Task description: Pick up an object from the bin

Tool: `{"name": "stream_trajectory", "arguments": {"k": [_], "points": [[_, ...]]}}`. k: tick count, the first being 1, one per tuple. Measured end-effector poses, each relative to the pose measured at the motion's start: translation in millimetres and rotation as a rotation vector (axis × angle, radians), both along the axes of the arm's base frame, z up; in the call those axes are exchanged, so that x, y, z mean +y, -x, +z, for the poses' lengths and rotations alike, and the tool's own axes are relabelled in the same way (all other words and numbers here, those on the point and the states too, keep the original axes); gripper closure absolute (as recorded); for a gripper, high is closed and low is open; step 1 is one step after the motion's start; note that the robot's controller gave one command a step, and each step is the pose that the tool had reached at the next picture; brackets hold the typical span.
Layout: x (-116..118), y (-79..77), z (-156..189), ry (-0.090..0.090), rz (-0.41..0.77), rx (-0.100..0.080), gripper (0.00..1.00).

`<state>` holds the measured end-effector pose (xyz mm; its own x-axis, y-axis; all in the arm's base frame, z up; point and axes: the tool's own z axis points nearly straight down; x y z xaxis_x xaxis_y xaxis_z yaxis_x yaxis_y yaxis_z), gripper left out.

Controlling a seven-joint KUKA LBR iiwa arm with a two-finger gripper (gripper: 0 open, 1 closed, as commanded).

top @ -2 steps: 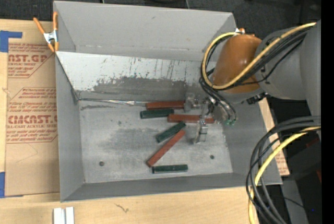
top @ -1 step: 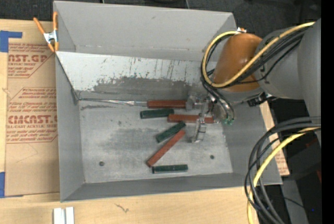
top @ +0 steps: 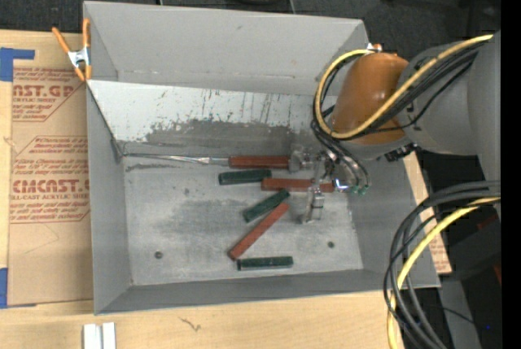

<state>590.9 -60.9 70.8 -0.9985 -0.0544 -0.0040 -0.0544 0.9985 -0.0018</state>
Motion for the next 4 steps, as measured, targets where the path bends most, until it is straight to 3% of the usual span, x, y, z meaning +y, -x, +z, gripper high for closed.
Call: {"name": "stream_trajectory", "arguments": {"k": [1,3,4], "points": [[-1,-2.4,0,-0.003,-0.093,0.001,1.0],[-1,-0.6,5,-0.003,-0.093,0.007,1.0],[-1,1.3,26,-0.004,-0.093,0.013,1.0]]}}
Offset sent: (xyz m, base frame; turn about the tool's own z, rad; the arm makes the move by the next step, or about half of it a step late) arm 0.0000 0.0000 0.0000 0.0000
